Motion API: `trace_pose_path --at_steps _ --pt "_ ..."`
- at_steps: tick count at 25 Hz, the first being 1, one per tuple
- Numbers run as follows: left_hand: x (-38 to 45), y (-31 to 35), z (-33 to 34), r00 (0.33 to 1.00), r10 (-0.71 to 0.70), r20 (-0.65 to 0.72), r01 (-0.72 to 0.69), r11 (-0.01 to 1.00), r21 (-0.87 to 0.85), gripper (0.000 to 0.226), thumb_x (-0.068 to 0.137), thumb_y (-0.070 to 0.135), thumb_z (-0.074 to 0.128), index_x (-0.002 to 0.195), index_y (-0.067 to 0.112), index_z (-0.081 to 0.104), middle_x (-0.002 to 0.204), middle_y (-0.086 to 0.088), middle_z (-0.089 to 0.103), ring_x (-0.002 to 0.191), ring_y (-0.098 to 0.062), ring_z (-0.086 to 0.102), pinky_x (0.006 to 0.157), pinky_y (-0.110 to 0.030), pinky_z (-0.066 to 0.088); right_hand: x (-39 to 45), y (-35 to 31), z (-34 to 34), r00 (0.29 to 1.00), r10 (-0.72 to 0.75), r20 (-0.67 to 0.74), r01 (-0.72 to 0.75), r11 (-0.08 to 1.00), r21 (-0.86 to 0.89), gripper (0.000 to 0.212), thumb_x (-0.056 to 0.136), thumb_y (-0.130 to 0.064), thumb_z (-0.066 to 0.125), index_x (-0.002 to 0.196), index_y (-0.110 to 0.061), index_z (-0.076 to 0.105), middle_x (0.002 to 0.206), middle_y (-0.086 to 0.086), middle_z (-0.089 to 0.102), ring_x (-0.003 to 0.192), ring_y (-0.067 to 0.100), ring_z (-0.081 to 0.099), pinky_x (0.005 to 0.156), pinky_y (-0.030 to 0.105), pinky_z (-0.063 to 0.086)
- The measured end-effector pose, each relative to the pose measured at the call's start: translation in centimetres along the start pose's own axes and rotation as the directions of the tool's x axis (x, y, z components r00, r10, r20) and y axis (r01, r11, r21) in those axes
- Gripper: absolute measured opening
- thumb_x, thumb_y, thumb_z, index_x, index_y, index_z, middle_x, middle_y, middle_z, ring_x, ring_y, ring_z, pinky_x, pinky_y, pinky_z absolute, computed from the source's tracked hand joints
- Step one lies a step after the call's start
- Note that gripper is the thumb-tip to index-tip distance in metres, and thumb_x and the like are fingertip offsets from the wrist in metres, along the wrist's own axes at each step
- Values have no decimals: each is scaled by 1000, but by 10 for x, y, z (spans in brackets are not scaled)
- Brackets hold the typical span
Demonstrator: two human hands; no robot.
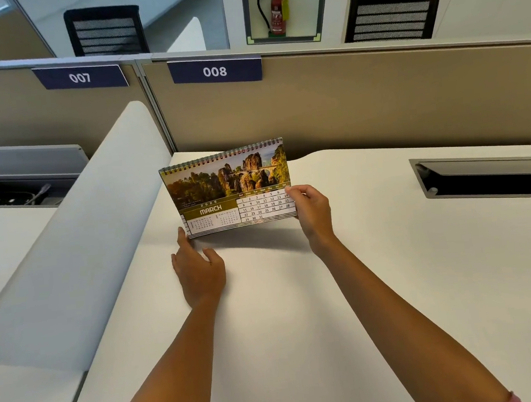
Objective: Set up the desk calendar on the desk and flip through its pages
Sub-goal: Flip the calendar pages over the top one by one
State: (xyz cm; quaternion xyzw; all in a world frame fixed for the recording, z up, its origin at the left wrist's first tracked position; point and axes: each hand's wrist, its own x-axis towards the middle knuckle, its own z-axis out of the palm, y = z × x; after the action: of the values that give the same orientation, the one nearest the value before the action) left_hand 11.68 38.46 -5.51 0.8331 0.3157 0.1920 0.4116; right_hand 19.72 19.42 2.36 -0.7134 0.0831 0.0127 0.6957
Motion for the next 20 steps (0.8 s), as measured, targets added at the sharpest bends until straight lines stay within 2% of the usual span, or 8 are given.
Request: trace_pose_path --at_steps 3,5,7,10,13,15,18,20 --pt "-1 1 -1 999 29 -20 -29 1000 -11 65 95 12 55 154 23 30 142 -12 55 130 -34 50 104 -53 47 -2 -11 -2 970 134 203 -172 969 180 38 99 -47 42 109 -19 67 104 6 74 94 20 72 77 31 58" --pt "-1 2 -1 1000 3 -17 -3 1000 -23 66 95 11 57 154 22 30 140 -13 56 129 -33 51 103 -53 48 -3 -20 -5 941 181 288 -254 936 244 53 97 -56 35 121 -18 64 108 6 75 93 17 72 73 28 57" --pt "-2 2 -3 1000 -3 -20 2 999 -51 63 93 8 59 151 18 37 133 -16 58 126 -34 52 106 -55 48 -5 -29 -8 914 194 358 -298 918 263 64 95 -63 29 122 -17 64 102 3 76 86 12 72 69 24 55" --pt "-3 -1 -2 997 61 -53 -61 998 -6 39 90 3 56 129 5 54 119 -22 62 116 -41 56 110 -61 42 -7 -44 -9 897 146 417 -306 885 350 71 93 -69 24 117 -17 67 101 5 76 88 15 71 67 24 56" --pt "0 1 -2 1000 -26 3 26 1000 -4 59 95 8 55 149 17 35 141 -17 55 137 -39 45 115 -59 38 -7 -61 -7 884 72 462 -311 827 468 82 87 -77 21 116 -16 68 102 9 74 86 19 70 67 26 56" --pt "0 -1 -2 1000 -8 11 8 1000 -12 67 96 9 53 156 21 25 147 -12 51 140 -35 42 115 -54 38 -6 -72 -6 858 30 513 -349 767 538 93 82 -83 19 119 -12 66 102 8 73 83 20 70 70 27 56" --pt "1 -3 -1 1000 7 9 -7 1000 -8 68 98 12 53 158 23 24 151 -9 49 141 -35 41 116 -52 36 4 -86 -5 844 -62 533 -340 706 621 100 79 -85 12 135 -13 56 130 9 64 100 21 69 82 31 54" --pt "2 -3 1 1000 -24 15 24 1000 4 67 98 14 52 158 25 24 155 -7 46 144 -37 38 119 -55 34 13 -95 -5 846 -101 524 -309 708 635 100 80 -84 9 141 -16 49 140 7 57 109 22 66 89 33 50"
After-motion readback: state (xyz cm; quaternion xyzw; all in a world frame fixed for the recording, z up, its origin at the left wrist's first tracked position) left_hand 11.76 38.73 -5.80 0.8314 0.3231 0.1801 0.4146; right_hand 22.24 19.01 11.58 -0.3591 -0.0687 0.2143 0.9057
